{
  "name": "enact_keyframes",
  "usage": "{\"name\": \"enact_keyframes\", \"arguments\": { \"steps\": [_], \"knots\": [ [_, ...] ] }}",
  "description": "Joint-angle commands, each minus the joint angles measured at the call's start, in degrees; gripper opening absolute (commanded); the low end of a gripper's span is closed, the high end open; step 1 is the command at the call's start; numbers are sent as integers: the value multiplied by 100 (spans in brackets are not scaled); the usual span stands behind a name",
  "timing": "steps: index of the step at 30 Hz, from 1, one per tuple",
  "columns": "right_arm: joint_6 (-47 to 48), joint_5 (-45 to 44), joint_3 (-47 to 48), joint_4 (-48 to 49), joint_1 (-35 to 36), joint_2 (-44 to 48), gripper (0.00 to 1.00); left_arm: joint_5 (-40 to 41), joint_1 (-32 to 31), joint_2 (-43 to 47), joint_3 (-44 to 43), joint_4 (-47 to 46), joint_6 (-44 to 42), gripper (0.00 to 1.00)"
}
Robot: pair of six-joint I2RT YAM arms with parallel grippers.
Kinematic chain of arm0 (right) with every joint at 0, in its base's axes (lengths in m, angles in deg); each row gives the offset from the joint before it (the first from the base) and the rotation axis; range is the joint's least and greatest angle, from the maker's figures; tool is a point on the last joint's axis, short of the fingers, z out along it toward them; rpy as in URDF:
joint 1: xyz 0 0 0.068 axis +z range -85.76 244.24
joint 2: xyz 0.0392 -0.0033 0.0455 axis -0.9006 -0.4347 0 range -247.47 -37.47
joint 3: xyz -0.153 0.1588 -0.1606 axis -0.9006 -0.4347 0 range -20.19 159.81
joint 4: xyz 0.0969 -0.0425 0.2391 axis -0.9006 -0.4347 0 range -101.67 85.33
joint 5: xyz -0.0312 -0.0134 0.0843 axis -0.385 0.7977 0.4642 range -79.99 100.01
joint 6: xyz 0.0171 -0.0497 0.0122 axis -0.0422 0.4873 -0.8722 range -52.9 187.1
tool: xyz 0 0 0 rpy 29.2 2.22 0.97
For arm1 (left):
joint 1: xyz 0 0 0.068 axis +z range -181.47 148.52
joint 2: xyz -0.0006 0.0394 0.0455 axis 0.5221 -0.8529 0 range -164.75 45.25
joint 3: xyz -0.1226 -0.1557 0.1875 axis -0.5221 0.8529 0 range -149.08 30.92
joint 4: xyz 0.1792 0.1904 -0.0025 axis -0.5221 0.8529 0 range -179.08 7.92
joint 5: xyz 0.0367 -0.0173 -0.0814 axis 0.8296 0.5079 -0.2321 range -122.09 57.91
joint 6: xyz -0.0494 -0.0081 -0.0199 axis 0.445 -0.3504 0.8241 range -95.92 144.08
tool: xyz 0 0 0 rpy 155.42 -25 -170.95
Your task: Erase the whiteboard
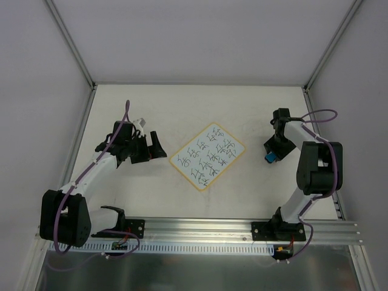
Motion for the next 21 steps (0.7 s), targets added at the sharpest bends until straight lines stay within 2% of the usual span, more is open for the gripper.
{"name": "enact_keyframes", "arguments": {
  "steps": [1,7,10,11,13,16,21],
  "knots": [
    [-56,96,222,139,-51,-117,53,-123,-51,-112,-230,-18,-187,99],
    [-12,166,204,183,-51,-205,43,-88,-138,-262,-265,-9,-134,99],
    [-4,149,134,174,-51,-144,30,0,-209,-297,-309,-1,-81,99],
    [31,140,117,182,-51,-109,21,78,-296,-349,-361,0,-64,99],
    [180,105,99,165,-51,14,10,149,-384,-437,-423,0,-46,99],
    [478,87,116,174,71,207,0,386,-595,-770,-598,0,68,99],
    [1015,-1,213,209,702,594,0,975,-920,-1245,-880,0,147,94]
  ]
}}
